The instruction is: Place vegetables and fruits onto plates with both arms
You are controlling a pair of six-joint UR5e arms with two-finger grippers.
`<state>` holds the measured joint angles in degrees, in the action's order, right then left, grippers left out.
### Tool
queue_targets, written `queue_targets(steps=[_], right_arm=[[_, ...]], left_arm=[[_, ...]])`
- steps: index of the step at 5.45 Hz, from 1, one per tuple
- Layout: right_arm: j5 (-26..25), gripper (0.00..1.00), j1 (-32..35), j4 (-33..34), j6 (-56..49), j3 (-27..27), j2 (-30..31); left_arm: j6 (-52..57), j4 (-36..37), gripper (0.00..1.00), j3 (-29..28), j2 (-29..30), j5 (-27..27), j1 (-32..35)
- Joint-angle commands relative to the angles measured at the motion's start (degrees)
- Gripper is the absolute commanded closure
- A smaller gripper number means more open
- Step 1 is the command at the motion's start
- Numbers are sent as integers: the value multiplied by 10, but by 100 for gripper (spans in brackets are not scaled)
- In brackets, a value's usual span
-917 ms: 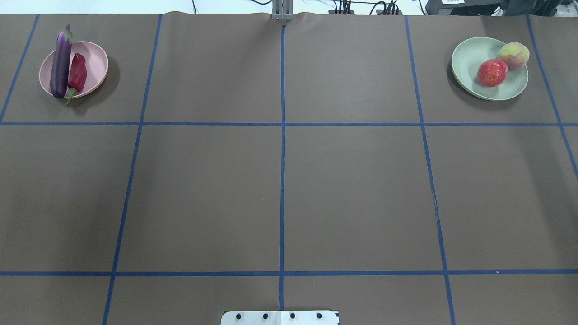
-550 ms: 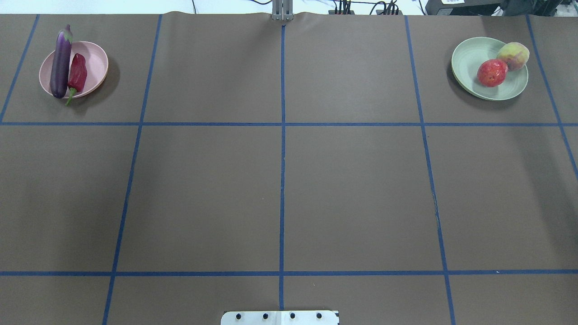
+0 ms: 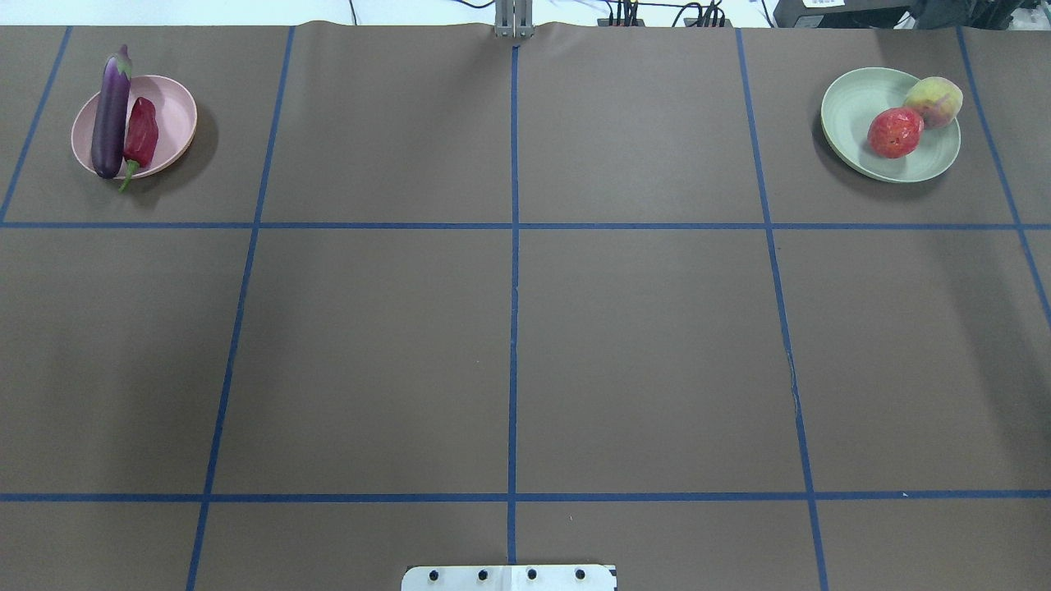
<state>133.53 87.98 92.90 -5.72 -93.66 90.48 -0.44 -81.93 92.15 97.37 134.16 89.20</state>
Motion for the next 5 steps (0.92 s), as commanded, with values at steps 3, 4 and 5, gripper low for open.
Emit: queue_targets(steps=[3,4,5], right_arm=[[6,0,0,0,-3,-1,2],[7,0,0,0,-3,-1,5],[5,0,0,0,-3,0,5]], left_arm=[[-1,0,0,8,-6,-2,1],[-1,-1,0,9,-10,-1,0],[-1,-2,0,5,-10,-3,0]])
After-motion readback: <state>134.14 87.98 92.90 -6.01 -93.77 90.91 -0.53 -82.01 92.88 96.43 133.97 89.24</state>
